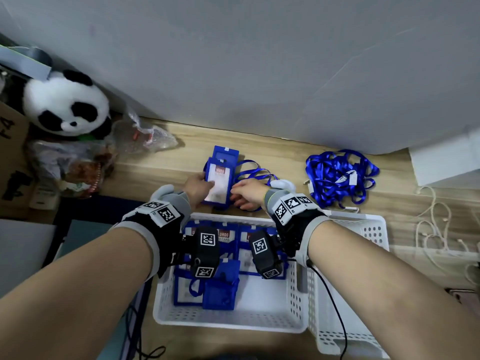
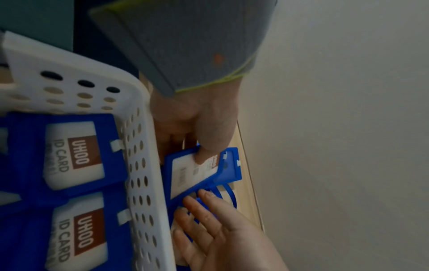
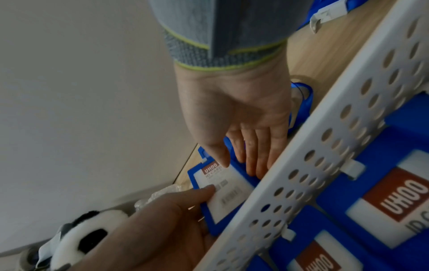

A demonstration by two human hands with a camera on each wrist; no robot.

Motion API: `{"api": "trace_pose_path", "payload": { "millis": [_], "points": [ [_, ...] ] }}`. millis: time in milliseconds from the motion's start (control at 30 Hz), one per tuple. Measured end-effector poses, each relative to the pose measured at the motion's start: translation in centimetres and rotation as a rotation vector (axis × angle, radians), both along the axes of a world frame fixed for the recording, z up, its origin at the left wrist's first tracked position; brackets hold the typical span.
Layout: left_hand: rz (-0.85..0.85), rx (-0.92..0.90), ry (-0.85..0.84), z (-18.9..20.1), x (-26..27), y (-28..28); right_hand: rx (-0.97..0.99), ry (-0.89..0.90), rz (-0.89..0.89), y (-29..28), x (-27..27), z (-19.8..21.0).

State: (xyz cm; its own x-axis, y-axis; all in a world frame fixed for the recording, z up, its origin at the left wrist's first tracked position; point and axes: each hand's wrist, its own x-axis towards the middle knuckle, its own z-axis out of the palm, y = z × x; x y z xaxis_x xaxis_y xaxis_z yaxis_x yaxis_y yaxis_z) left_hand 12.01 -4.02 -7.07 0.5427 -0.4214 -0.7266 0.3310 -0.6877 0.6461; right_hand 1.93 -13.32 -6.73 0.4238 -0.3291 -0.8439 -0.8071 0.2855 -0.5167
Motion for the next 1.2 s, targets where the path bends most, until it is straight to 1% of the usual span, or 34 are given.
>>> {"api": "trace_pose_path", "payload": {
  "millis": [67,133,200,300,400,467,533,567,633,700,833,967,1033,1100,1200],
  "points": [
    [0.107,-0.117,-0.038,1.3,-0.3,-0.2,-0.033,-0.03,-0.061,-0.2,-0.4,0.7],
    [0.219,-0.216,-0.04,3.0,-0.4,-0.4,-0.101,-0.054,-0.105,-0.4,-0.7,1.6],
    [0.265,-0.312,-0.048,4.7,-0.2,-0.7,-0.177,-0.09,-0.148,-0.9,-1.0,2.7],
    [0.22,-0.4,-0.065,7.1,-0.5,-0.8,-0.32,-0.169,-0.188,-1.3,-1.7,4.9],
    [0.06,-0.437,-0.101,8.8,-1.6,-0.7,-0.435,-0.329,-0.235,-1.2,-2.3,6.7],
    [-0.017,-0.447,-0.096,9.6,-2.3,-0.8,-0.493,-0.419,-0.278,-1.1,-2.4,7.7],
    [-0.048,-0.482,-0.072,10.4,-3.2,-0.4,-0.509,-0.471,-0.299,-0.7,-2.9,9.1],
    [-0.047,-0.505,-0.053,11.0,-3.7,-0.2,-0.51,-0.474,-0.278,-0.4,-3.3,10.0],
    [-0.025,-0.54,-0.002,11.8,-4.0,-0.1,-0.52,-0.437,-0.19,-0.3,-3.8,10.6],
    [0.0,-0.589,0.043,12.5,-4.4,0.1,-0.505,-0.417,-0.144,0.0,-4.4,10.9],
    [0.065,-0.689,0.039,13.8,-5.3,0.6,-0.498,-0.415,-0.103,1.0,-6.0,11.5],
    [0.153,-0.723,-0.015,14.0,-5.5,0.9,-0.468,-0.457,0.029,2.3,-7.4,12.2],
    [0.144,-0.686,-0.109,13.9,-5.7,1.1,-0.43,-0.498,0.041,2.7,-8.0,12.6],
    [0.069,-0.566,-0.277,13.6,-5.7,1.2,-0.39,-0.531,0.041,2.9,-8.5,12.8],
    [-0.076,-0.39,-0.471,13.4,-5.6,1.7,-0.451,-0.517,0.09,2.9,-9.0,13.4]
  ]
}}
